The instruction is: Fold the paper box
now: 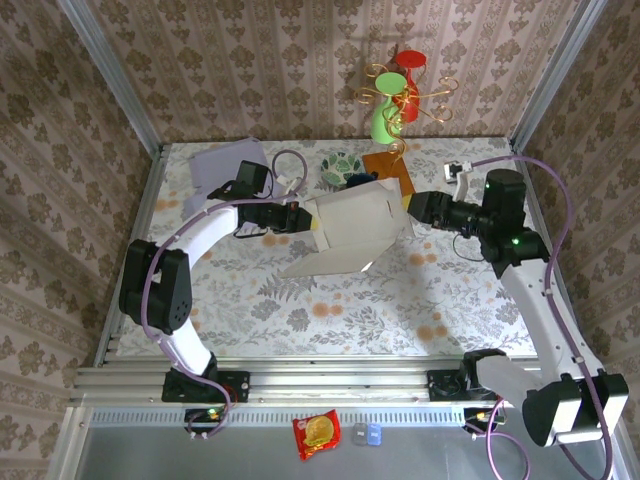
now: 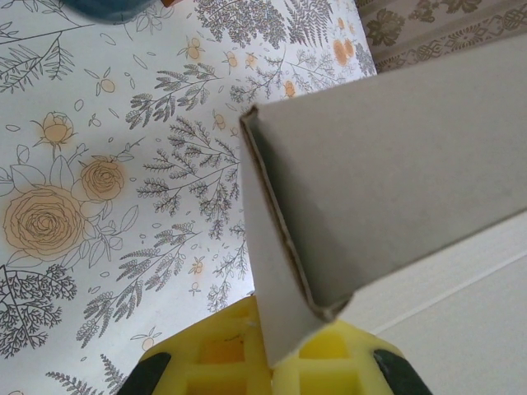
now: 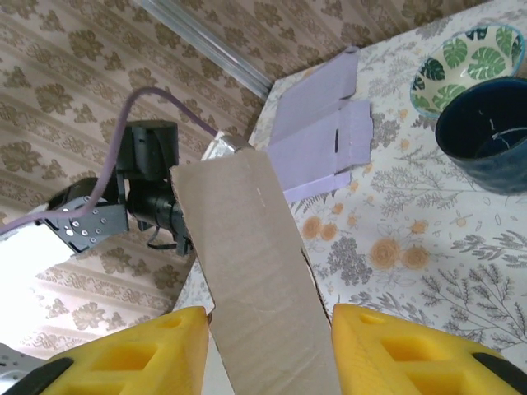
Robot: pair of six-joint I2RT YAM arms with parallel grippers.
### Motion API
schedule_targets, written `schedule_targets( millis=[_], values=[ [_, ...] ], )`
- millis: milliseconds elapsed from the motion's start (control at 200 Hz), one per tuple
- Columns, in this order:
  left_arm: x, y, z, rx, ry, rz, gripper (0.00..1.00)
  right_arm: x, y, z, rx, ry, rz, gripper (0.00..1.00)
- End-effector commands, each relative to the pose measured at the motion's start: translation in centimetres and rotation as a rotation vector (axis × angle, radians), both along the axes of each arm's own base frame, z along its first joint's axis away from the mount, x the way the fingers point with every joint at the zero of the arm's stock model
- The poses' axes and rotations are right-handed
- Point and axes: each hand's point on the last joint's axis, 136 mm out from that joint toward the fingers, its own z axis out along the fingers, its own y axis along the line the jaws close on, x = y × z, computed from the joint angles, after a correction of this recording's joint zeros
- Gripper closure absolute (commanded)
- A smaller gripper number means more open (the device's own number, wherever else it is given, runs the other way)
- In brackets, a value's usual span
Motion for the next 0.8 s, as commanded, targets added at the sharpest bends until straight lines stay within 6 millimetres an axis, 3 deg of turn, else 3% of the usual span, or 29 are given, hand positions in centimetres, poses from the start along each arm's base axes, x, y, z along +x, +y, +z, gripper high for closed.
schedule_targets(
  millis=[0,260,795],
  values=[
    [0.2,0.0,0.8,-0.045,0.005,-0.01,1.0,0.1,-0.8,2.3,0.036,-0.067,-0.041,0.54],
    [0.6,0.1,0.9,-0.055,0.016,-0.013,1.0,1.8,-0.1,2.0,0.05,-0.059,0.002,0.58],
    [0.8,0.0,1.0,-0.06,0.019,-0.019,1.0,2.1,2.3,1.1,0.033,-0.042,0.102,0.58]
  ],
)
